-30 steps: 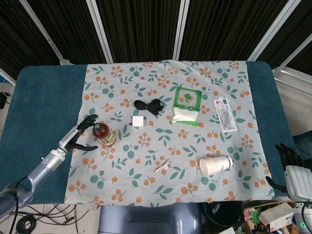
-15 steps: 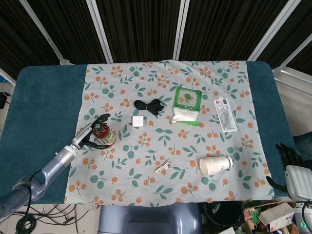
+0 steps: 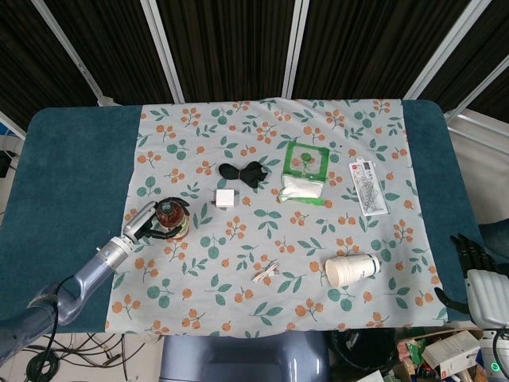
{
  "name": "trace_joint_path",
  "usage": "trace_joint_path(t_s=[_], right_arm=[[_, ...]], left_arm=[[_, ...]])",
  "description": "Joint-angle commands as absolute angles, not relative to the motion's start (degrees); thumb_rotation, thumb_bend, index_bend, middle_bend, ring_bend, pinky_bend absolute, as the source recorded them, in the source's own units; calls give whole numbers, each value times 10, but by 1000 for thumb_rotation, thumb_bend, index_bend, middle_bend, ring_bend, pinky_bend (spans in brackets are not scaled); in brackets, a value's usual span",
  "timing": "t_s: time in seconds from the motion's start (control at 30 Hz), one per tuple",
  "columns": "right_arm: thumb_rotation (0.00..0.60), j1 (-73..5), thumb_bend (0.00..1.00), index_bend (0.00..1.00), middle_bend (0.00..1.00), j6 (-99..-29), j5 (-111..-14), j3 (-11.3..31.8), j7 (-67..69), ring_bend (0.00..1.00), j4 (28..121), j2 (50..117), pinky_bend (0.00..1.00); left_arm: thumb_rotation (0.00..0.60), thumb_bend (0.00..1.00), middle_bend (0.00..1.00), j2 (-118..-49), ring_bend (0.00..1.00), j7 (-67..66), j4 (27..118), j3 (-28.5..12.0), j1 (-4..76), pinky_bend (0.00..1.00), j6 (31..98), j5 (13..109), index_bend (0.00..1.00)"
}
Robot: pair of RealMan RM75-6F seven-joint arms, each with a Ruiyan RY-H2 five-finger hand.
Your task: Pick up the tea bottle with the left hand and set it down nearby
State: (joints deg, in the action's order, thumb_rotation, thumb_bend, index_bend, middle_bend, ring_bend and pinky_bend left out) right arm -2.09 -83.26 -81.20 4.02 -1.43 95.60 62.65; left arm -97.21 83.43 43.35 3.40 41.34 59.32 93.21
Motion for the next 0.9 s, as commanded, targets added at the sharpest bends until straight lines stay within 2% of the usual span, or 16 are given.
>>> trace_joint_path(t_s=[0.03, 0.27, 0.4, 0.57, 0.67, 0.9], right_arm=[[600, -21, 126, 0, 38, -832, -812, 40, -14, 60, 956, 626, 151], [600, -22, 127, 0, 38, -830, -812, 39, -15, 60, 958, 626, 151], [600, -22, 126, 0, 38, -827, -809, 39, -15, 60, 961, 625, 151], [600, -22, 126, 0, 38, -826, -807, 39, -17, 60, 963, 625, 151], [600, -22, 127, 0, 38, -825, -806, 39, -19, 60, 964, 625, 151], [600, -23, 126, 0, 38, -824, -805, 39, -22, 60, 965, 625, 151]], left_arm=[[600, 629, 403, -950, 352, 825, 465, 24, 419, 490, 601, 927, 344], [600, 629, 405, -865, 352, 805, 588, -7, 444, 490, 620, 924, 344], [600, 629, 405, -822, 352, 726, 653, -34, 455, 490, 633, 917, 343], [600, 628, 405, -795, 344, 511, 723, -69, 461, 490, 644, 894, 342], [600, 625, 405, -797, 342, 379, 738, -76, 461, 490, 659, 898, 341], [600, 624, 412, -862, 336, 60, 652, -80, 454, 490, 773, 969, 350]])
